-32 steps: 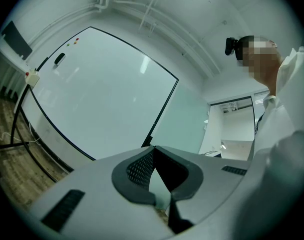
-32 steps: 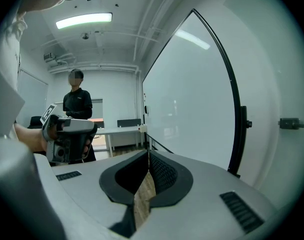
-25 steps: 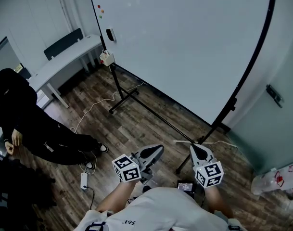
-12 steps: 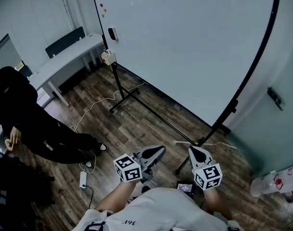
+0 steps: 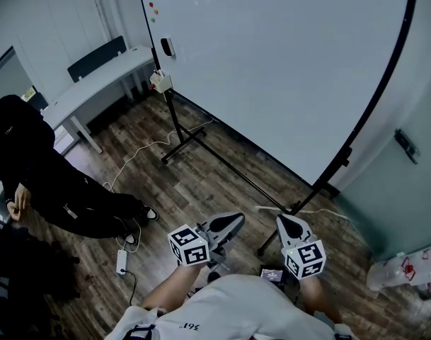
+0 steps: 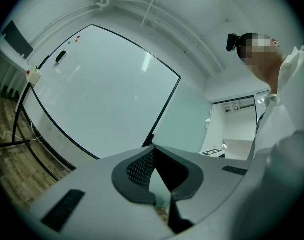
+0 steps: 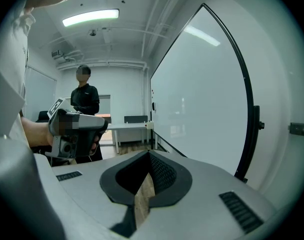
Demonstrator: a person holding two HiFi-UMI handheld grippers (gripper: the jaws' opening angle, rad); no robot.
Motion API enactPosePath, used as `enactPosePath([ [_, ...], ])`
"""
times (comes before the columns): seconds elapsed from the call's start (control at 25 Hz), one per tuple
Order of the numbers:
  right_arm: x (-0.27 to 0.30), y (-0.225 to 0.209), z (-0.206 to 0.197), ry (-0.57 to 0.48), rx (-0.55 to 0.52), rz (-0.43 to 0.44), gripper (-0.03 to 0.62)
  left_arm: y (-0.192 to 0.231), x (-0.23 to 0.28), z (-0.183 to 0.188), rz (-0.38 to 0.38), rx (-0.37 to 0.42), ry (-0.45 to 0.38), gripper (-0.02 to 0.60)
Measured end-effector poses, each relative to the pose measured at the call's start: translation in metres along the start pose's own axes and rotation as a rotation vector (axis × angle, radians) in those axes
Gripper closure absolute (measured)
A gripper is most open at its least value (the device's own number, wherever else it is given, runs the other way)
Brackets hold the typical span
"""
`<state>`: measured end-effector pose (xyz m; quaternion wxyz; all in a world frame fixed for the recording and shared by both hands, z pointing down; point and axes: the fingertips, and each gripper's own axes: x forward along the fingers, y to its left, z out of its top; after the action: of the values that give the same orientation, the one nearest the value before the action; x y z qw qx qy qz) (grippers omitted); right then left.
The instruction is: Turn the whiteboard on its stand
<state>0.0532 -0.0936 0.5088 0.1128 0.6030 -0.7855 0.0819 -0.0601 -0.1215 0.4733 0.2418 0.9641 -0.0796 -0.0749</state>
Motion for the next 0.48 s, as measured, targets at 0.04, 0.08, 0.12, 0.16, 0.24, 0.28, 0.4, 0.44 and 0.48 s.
enactPosePath([
  [0.04, -0.0009, 0.0002, 0.0001, 0.0, -0.003, 0.0, 0.569, -0.0008, -0.0001, -0.0006, 0.001, 0.0, 0.0, 0.574],
  [0.08, -0.0022, 0.0004, 0.0, 0.0, -0.005, 0.0, 0.569, -0.0019, -0.0003, -0.0015, 0.002, -0.001, 0.0, 0.574],
  [0.12, -0.0033, 0.0004, 0.0, -0.001, -0.007, 0.0, 0.569, -0.003, -0.0004, -0.002, 0.003, -0.002, -0.001, 0.574],
  [0.16, -0.004, 0.0003, 0.0003, -0.002, -0.01, 0.0, 0.569, -0.0036, -0.0005, -0.0019, 0.003, 0.0, -0.001, 0.574],
  [0.24, -0.0033, 0.0006, 0.0016, -0.003, -0.016, -0.001, 0.569, -0.0034, -0.001, -0.0006, 0.003, 0.002, -0.003, 0.574],
  [0.28, -0.0023, 0.0011, 0.0018, -0.001, -0.019, -0.001, 0.569, -0.0028, -0.0017, -0.0002, 0.002, 0.001, -0.003, 0.574],
  [0.4, 0.0001, 0.0003, 0.0006, 0.006, -0.023, -0.005, 0.569, -0.0006, -0.0019, -0.0006, 0.002, -0.006, -0.002, 0.574],
  [0.44, 0.0002, -0.0008, -0.0001, 0.006, -0.023, -0.006, 0.569, -0.0002, -0.0011, -0.0012, 0.001, -0.005, -0.002, 0.574],
  [0.48, -0.0001, -0.0017, -0.0008, 0.006, -0.024, -0.007, 0.569, 0.0, -0.0004, -0.0018, 0.001, -0.003, -0.002, 0.574],
])
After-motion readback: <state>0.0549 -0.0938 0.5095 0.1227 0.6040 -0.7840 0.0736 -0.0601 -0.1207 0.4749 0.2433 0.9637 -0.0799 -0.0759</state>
